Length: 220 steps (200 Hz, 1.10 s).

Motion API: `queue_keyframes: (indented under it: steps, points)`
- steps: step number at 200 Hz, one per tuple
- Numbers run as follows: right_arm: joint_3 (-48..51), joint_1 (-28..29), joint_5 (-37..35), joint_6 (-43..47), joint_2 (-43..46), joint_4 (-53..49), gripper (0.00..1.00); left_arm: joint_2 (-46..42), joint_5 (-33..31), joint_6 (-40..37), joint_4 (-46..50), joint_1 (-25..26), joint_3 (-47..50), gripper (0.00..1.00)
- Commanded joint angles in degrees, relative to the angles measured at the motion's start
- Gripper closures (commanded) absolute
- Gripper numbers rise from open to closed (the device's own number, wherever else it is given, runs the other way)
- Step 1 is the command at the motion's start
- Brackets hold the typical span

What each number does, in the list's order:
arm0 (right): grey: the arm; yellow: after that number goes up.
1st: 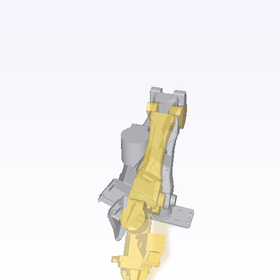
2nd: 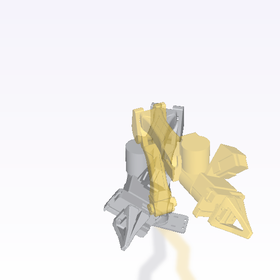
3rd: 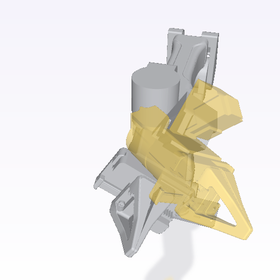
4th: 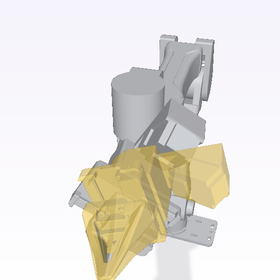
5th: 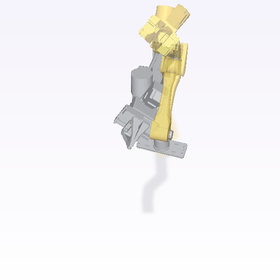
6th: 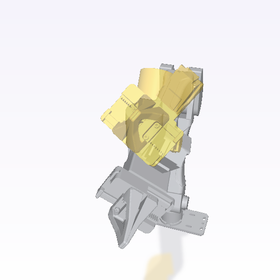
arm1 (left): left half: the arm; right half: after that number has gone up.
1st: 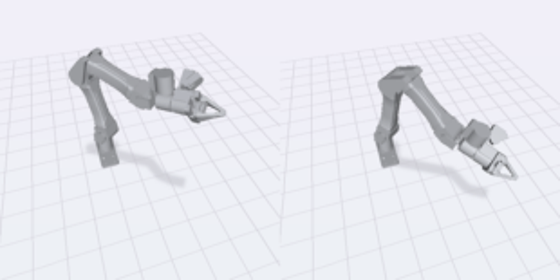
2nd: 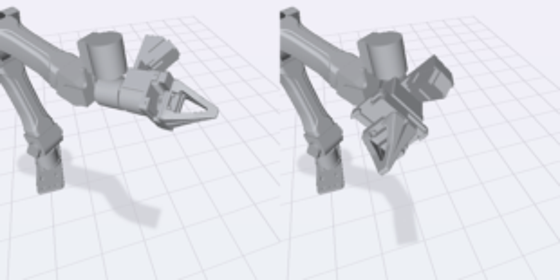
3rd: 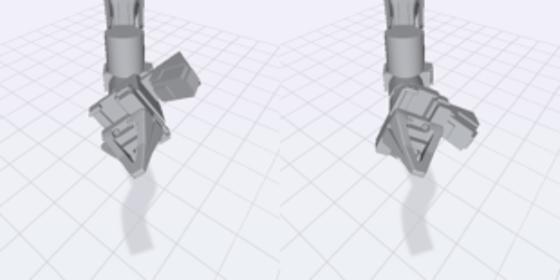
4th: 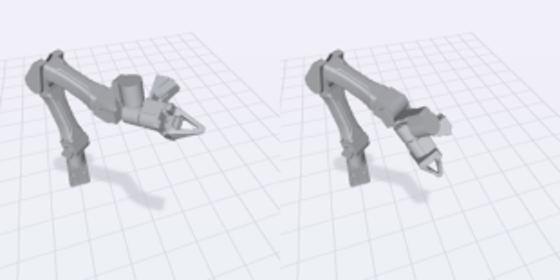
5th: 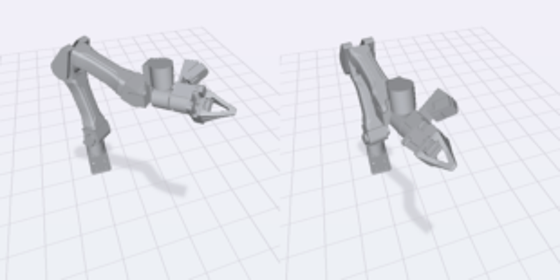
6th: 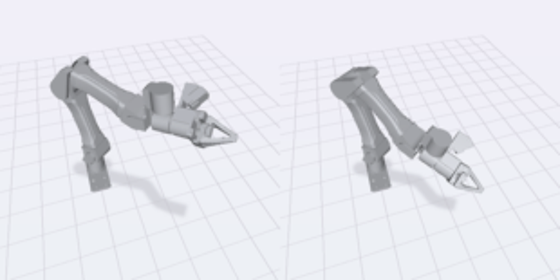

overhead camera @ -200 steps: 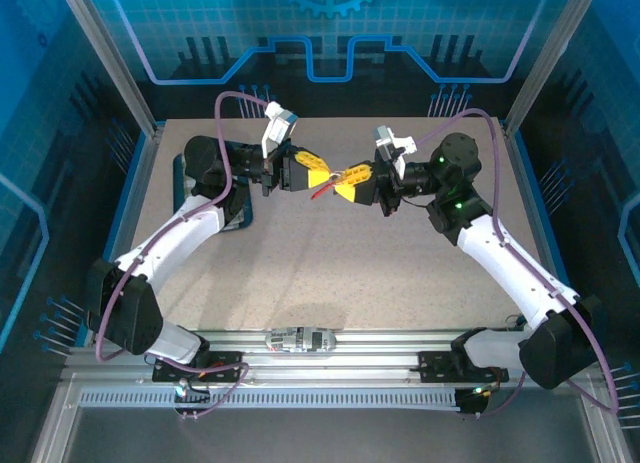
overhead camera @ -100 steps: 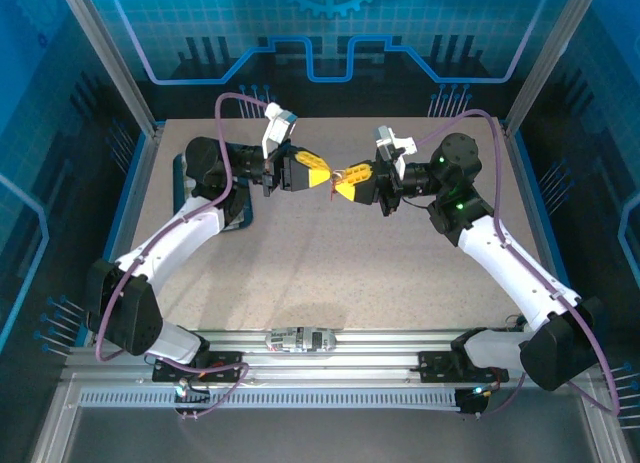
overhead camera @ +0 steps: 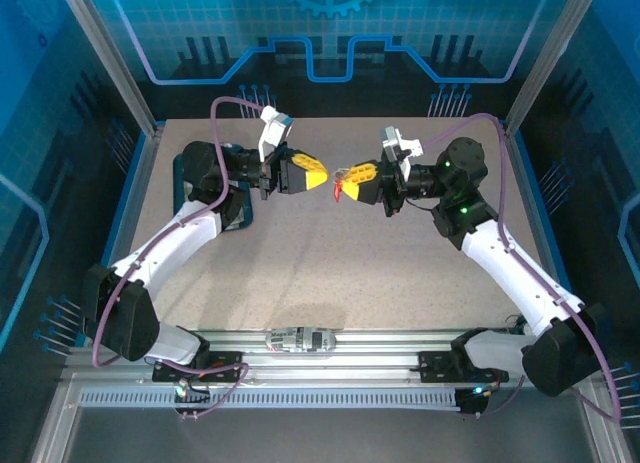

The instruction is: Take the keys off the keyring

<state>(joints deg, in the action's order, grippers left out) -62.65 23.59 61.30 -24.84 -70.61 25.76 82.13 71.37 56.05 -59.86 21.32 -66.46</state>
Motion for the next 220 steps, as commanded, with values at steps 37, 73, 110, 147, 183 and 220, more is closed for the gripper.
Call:
queue_keyframes:
  steps: [37, 73, 110, 147, 183, 220]
  points:
    - [-0.7, -0.6, -1.5, 1.9, 1.3, -2.3, 1.00, -2.7, -2.3, -4.5, 1.1, -0.7, 0.3, 0.71]
    - [-1.3, -0.5, -2.0, 2.8, 1.1, -4.0, 1.00, -3.3, -1.8, -10.8, 10.2, 0.8, -1.3, 0.65]
    - [-1.9, -0.3, -2.2, 3.3, 0.9, -4.9, 1.00, -6.0, -3.7, -27.6, 31.6, 2.8, -3.7, 0.59]
    - [-2.2, -0.3, -2.8, 4.4, 0.8, -6.5, 1.00, -5.6, -4.6, -27.6, 32.6, 2.9, -4.6, 0.57]
    - [-2.4, -0.2, -3.4, 5.1, 0.9, -7.5, 1.00, -4.6, -5.3, -27.9, 33.8, 2.9, -5.8, 0.61]
    - [-2.4, -0.2, -3.6, 5.9, 1.0, -8.4, 1.00, -4.1, -5.6, -27.8, 33.9, 2.9, -6.4, 0.68]
